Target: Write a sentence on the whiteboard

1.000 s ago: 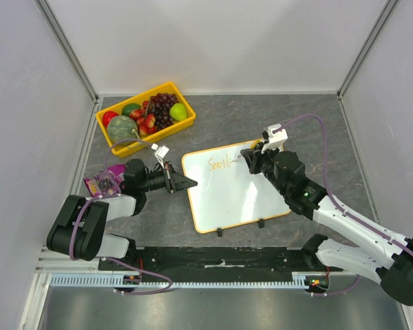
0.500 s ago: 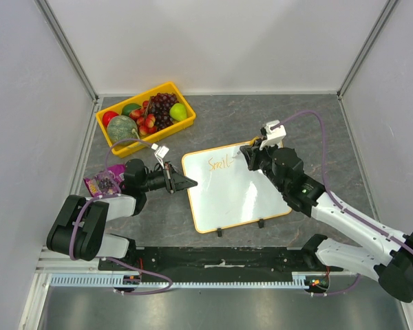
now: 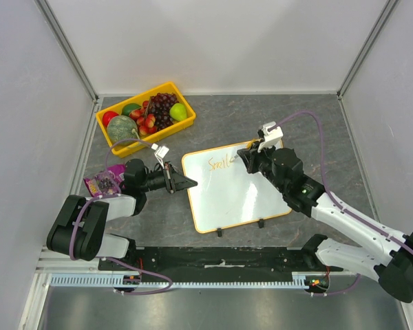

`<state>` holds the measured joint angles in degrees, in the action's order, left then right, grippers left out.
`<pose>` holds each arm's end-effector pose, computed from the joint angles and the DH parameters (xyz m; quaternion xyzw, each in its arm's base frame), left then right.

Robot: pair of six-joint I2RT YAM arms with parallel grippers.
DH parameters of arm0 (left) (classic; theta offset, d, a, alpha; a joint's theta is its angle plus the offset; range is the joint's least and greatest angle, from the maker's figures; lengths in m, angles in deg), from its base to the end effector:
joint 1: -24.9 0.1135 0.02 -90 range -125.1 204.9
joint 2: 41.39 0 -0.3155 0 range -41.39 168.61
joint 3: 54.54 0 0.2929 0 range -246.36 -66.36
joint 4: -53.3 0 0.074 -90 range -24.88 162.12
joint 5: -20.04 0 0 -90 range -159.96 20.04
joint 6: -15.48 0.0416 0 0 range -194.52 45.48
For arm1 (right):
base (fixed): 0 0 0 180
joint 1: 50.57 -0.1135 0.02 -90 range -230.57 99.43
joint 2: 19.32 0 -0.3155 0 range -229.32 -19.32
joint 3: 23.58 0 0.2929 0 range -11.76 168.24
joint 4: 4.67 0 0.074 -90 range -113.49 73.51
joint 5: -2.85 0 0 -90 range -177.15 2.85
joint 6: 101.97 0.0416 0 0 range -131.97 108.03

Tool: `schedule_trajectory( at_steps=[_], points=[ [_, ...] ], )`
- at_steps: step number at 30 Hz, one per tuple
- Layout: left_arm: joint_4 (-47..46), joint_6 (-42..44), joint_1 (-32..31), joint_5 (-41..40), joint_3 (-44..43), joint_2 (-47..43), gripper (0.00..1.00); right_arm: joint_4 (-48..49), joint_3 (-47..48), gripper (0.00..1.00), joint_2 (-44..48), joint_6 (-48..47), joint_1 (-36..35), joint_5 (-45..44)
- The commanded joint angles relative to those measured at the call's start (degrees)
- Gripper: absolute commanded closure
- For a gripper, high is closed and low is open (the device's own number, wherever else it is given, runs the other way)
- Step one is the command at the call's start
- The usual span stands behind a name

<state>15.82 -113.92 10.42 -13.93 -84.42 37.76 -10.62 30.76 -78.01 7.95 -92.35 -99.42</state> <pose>0.2304 -0.0951 0.1815 0.1415 0.7328 -0.5772 0.3313 0.2004 0.1672 0.3403 -0.0775 0.7625 0.2563 0.5890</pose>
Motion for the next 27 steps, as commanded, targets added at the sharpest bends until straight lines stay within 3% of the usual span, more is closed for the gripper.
schedule_trajectory(
  at_steps=[1, 12, 27],
  points=[
    [3.60, 10.22, -1.25, -0.40, 0.49, 1.53, 0.98, -3.67, -1.74, 1.00, 1.13, -0.85, 0.21, 0.23],
    [3.60, 10.22, -1.25, -0.40, 0.49, 1.62, 0.98, -4.29, -4.12, 1.00, 2.27, -0.85, 0.21, -2.49],
    [3.60, 10.22, -1.25, -0.31, 0.49, 1.62, 0.98, -4.11, 0.63, 1.00, 4.11, -1.38, 0.30, -4.95]
  ],
)
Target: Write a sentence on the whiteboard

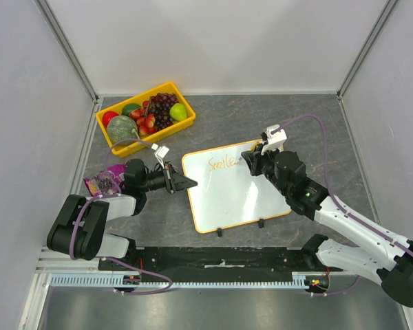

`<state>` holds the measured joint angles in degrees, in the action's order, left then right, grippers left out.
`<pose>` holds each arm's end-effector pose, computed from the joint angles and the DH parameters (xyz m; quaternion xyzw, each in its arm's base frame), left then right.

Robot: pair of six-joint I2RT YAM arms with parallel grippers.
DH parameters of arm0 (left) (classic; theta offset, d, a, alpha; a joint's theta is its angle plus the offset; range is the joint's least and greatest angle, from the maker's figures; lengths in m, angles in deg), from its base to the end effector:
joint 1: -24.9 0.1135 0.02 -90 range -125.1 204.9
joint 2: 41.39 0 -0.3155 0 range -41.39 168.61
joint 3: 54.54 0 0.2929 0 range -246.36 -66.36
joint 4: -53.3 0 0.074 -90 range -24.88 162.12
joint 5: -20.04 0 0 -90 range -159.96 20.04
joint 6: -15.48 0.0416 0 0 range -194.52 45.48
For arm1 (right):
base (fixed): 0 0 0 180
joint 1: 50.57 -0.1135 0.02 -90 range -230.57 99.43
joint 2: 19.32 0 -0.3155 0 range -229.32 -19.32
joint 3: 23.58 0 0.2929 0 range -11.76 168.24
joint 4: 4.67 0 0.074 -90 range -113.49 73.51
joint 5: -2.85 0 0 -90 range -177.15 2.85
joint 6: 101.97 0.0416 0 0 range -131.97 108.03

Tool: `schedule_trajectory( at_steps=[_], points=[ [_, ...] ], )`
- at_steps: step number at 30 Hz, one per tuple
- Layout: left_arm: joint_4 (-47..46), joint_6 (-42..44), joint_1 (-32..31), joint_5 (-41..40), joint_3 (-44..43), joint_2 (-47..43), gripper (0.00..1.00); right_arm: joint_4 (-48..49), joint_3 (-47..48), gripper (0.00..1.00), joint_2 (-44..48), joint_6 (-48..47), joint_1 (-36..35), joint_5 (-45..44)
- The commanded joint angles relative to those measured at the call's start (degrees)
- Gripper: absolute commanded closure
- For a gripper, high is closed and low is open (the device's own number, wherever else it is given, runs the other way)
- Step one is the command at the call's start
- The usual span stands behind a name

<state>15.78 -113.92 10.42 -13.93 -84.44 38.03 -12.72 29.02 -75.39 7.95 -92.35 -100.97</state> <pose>0.2309 -0.0952 0.1806 0.1406 0.7337 -0.5771 0.3299 0.1918 0.1581 0.3347 -0.0711 0.7694 0.2420 0.5869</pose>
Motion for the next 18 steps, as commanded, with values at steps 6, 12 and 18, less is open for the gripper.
schedule_trajectory(
  at_steps=[6, 12, 18],
  points=[
    [3.73, 10.13, -1.34, -0.40, 0.51, 1.27, 0.98, -2.54, 2.38, 1.00, 3.51, -1.64, 0.38, -4.28],
    [3.55, 10.22, -1.34, -0.40, 0.51, 1.27, 0.98, -2.54, 1.24, 1.00, 1.85, -2.17, 0.47, -4.72],
    [3.64, 10.13, -1.25, -0.40, 0.51, 1.27, 0.98, -2.98, -0.78, 1.00, 1.76, -1.64, 0.38, -2.88]
  ],
)
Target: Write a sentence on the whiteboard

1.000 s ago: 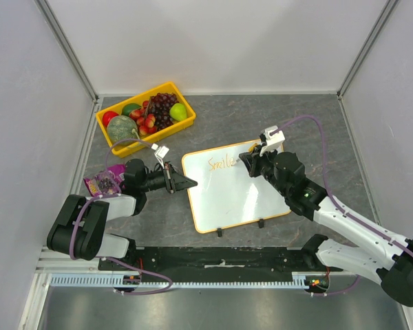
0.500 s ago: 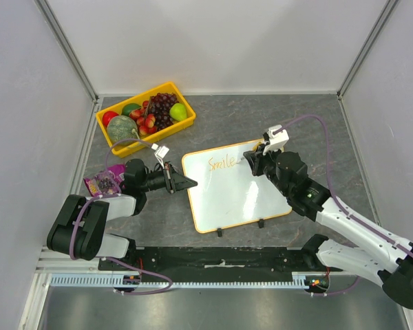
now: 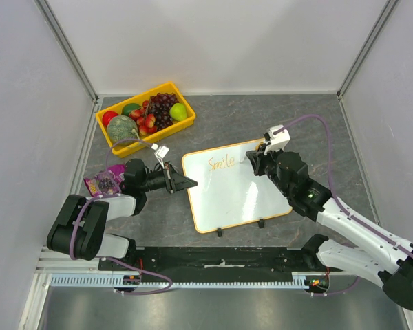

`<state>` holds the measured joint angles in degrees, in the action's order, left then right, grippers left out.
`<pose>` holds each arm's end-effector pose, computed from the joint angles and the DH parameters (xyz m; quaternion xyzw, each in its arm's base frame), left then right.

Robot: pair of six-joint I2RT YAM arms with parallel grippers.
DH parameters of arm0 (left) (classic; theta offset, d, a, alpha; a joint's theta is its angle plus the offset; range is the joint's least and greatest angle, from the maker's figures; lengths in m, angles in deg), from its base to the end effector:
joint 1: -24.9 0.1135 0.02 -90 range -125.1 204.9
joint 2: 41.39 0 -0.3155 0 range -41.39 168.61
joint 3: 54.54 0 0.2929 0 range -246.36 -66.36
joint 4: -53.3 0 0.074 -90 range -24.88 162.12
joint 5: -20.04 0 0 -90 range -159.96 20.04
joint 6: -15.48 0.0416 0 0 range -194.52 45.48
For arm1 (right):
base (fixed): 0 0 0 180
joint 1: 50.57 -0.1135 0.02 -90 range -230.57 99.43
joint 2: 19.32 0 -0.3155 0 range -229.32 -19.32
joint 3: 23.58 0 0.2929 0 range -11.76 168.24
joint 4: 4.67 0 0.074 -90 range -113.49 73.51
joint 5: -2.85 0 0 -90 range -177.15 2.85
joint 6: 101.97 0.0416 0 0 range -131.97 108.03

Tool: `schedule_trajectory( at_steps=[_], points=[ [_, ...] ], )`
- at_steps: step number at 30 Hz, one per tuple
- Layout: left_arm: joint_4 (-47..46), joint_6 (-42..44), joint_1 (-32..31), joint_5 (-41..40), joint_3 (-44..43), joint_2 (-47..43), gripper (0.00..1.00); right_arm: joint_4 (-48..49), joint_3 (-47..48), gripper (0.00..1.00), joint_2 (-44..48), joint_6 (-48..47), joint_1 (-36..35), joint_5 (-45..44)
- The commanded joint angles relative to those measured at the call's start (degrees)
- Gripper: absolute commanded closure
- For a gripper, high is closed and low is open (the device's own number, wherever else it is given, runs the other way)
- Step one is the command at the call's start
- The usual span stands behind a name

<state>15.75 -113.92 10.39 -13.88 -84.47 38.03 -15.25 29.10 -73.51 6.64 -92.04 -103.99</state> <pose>0.2309 -0.0954 0.1808 0.1413 0.7333 -0.5774 0.3299 0.1874 0.1496 0.3378 -0.0622 0.7722 0.2128 0.5954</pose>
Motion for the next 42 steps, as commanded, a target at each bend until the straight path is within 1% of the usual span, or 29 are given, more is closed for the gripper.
schedule_trajectory(
  at_steps=[1, 5, 11, 20, 24, 31, 42],
  points=[
    [3.66, 10.22, -1.14, -0.44, 0.53, 1.35, 0.98, -0.53, -1.31, 1.00, 0.14, -0.16, 0.16, 0.58],
    [3.57, 10.13, -1.23, -0.44, 0.62, 1.18, 0.98, -0.62, -2.98, 1.00, 1.28, 0.81, 0.08, 2.95],
    [3.75, 10.22, -1.23, -0.35, 0.62, 1.27, 0.98, -0.36, -2.90, 1.00, 1.98, 1.78, 0.16, 3.13],
    [3.66, 10.13, -1.32, -0.53, 0.62, 1.26, 0.98, -0.09, 0.53, 1.00, 9.80, 4.06, 0.08, 5.94],
    [3.66, 10.22, -1.23, -0.53, 0.62, 1.18, 0.98, -0.35, 0.45, 1.00, 12.00, 3.72, 0.16, 5.33],
    [3.66, 10.13, -1.14, -0.44, 0.62, 1.09, 0.98, -1.06, -0.60, 1.00, 10.87, 2.48, 0.08, 7.08],
    [3.75, 10.22, -1.23, -0.53, 0.53, 1.27, 0.98, 2.72, -1.40, 1.00, 6.30, 2.13, -1.06, 12.00]
  ],
)
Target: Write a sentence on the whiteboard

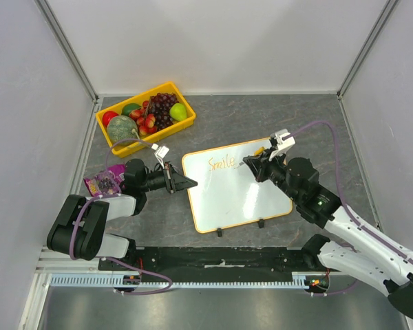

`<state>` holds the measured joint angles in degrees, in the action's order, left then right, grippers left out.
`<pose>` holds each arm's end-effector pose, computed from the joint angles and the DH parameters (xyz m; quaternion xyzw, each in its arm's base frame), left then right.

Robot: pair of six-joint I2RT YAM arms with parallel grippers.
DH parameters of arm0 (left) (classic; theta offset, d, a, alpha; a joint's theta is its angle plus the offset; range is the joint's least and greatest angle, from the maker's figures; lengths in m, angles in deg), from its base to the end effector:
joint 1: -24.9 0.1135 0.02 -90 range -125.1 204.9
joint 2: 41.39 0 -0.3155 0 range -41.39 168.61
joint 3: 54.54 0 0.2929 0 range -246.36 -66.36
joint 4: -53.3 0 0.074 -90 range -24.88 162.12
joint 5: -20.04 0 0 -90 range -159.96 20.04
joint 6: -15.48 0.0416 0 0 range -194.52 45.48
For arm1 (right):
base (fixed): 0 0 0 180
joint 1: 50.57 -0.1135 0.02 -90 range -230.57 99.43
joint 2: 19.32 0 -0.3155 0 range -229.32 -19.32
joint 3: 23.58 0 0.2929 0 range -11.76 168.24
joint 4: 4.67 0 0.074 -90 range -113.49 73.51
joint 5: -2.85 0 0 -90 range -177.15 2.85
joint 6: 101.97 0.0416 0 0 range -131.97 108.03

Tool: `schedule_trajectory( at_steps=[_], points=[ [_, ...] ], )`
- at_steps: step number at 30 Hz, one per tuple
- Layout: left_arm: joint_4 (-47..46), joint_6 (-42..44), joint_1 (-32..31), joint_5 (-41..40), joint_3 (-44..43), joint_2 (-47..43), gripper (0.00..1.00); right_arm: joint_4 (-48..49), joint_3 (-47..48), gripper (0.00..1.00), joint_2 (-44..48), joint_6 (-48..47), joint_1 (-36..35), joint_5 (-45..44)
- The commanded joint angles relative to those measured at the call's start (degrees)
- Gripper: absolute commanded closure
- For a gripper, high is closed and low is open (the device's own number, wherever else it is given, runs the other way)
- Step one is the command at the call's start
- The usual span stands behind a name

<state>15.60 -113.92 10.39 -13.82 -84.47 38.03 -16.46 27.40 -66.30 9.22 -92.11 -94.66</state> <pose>0.2309 -0.0954 0.1811 0.1423 0.7326 -0.5778 0.3306 0.1616 0.1359 0.3490 -0.0904 0.7477 0.2993 0.5858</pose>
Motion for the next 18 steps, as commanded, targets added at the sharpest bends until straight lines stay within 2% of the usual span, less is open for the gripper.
schedule_trajectory(
  at_steps=[1, 18],
  points=[
    [3.90, 10.13, -1.23, -0.68, 0.53, 1.27, 0.98, 4.36, 0.48, 1.00, -1.35, -0.36, -1.43, 3.20],
    [3.99, 10.22, -1.23, -0.59, 0.53, 1.27, 0.98, 8.49, -2.33, 1.00, -5.40, 0.87, -15.23, -7.43]
  ],
)
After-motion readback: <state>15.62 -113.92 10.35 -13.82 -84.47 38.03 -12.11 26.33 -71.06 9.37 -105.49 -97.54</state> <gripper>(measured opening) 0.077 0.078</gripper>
